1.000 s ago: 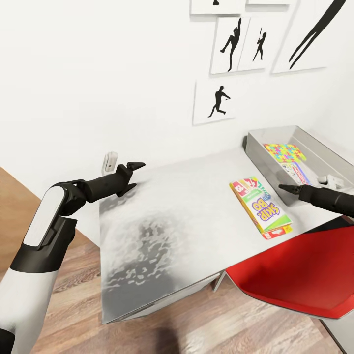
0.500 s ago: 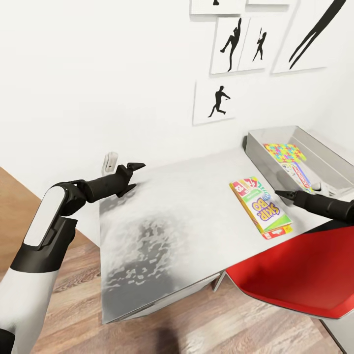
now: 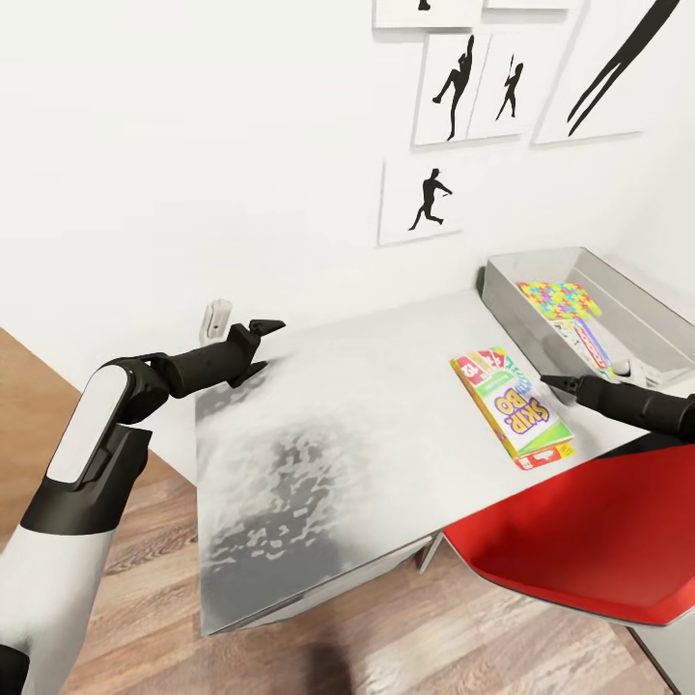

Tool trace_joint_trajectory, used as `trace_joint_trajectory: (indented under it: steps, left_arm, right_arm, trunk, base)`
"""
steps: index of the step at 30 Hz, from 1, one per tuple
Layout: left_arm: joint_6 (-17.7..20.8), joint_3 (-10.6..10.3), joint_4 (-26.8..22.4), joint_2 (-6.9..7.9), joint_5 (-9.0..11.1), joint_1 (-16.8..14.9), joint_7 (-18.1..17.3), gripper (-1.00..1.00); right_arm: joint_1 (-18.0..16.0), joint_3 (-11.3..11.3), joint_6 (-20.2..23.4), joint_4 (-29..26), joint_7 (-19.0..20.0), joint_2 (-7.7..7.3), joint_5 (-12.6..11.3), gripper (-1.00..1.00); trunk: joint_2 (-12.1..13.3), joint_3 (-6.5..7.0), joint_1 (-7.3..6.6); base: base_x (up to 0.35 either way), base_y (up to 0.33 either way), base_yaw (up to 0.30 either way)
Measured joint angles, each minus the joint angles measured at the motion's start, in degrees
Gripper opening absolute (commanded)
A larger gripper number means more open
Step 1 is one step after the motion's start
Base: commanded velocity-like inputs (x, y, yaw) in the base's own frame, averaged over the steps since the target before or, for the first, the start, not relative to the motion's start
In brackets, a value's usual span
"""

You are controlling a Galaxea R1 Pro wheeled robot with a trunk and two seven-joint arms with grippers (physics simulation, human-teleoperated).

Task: Put all the toys in the child's room - the three board games (two on the bed and one on the table), the two jigsaw puzzles on the table, and the tennis ball on the table - inside the toy box on the table in the child's room.

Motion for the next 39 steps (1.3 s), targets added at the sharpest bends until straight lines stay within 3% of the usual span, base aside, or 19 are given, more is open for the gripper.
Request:
trace_joint_trajectory:
  steps: [16, 39]
  left_arm:
    - [0.1, 0.1, 0.1, 0.08, 0.0, -0.2, 0.1, 1.0]
    - [0.1, 0.0, 0.4, -0.01, 0.0, -0.5, 0.3, 1.0]
  right_arm:
    - [0.2, 0.0, 0.0, 2.5, -4.0, 0.31, -0.1, 1.0]
    - [0.3, 0.0, 0.0, 6.3, -5.2, 0.55, -0.2, 1.0]
  trunk:
    - [0.0, 0.0, 0.0]
    - [0.0, 0.0, 0.0]
  base:
    - [0.0, 0.0, 0.0]
    - [0.0, 0.0, 0.0]
